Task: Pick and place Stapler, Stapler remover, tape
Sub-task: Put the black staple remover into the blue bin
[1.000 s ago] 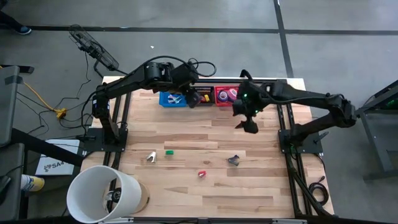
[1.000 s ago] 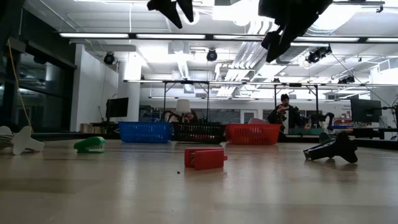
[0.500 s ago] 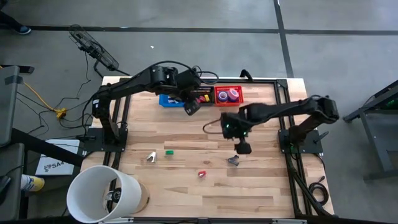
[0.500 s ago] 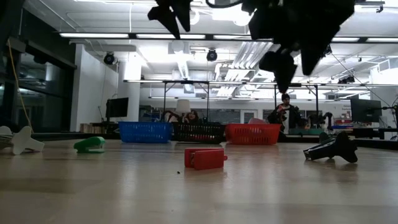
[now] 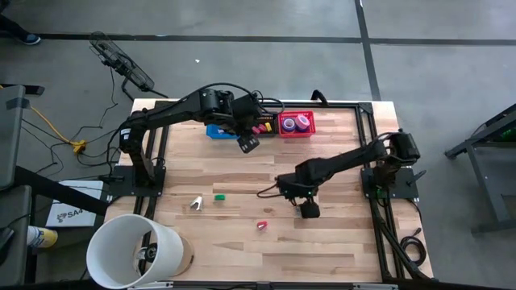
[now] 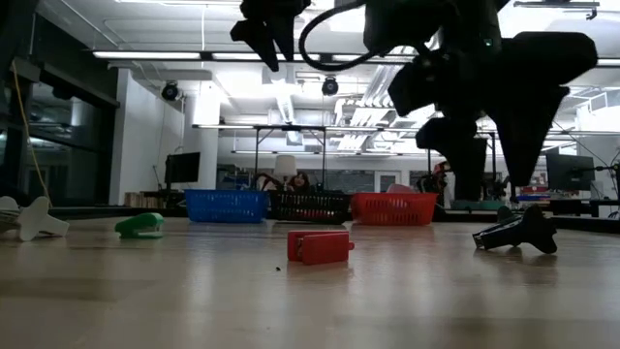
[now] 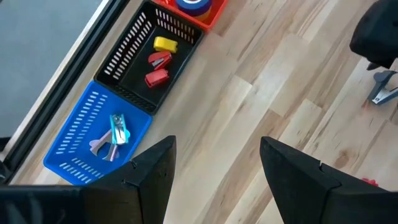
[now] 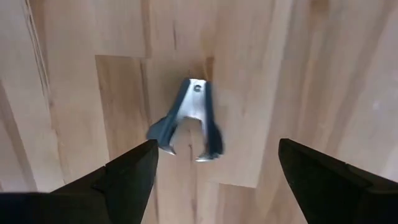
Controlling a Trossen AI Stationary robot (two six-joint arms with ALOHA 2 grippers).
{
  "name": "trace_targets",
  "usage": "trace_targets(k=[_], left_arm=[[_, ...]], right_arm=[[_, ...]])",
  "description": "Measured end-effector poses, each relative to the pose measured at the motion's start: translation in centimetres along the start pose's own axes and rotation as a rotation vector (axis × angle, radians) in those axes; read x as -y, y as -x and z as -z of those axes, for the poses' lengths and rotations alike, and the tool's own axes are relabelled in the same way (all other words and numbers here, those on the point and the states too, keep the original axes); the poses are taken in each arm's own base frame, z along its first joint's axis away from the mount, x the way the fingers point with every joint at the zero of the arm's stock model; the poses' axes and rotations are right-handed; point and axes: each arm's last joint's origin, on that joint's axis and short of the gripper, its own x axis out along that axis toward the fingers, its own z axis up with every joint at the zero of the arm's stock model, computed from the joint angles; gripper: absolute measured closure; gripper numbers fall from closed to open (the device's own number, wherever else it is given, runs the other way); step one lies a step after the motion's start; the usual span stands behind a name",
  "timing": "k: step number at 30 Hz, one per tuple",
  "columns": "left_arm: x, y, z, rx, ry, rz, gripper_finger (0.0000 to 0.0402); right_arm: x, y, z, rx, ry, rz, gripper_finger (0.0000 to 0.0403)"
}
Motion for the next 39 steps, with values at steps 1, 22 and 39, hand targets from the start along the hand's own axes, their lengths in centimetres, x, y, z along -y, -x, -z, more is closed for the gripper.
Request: trace_targets(k=[1, 22, 39], left_arm=[[0.0, 0.0, 0.0, 0.003, -0.002, 0.001, 0.0173], [0.0, 0.0, 0.0, 0.003, -0.027, 0.0, 0.0173], [0.0, 0.0, 0.0, 0.003, -0.027, 0.0, 0.0173]], right_arm=[[-0.2, -0.2, 0.0, -0.003, -0.007, 0.0, 0.0079], [-3.6, -1.1, -0.1, 0.071, -0.067, 0.125, 0.0079], [-3.6, -1.1, -0.2, 0.085, -0.09, 0.134, 0.0079]])
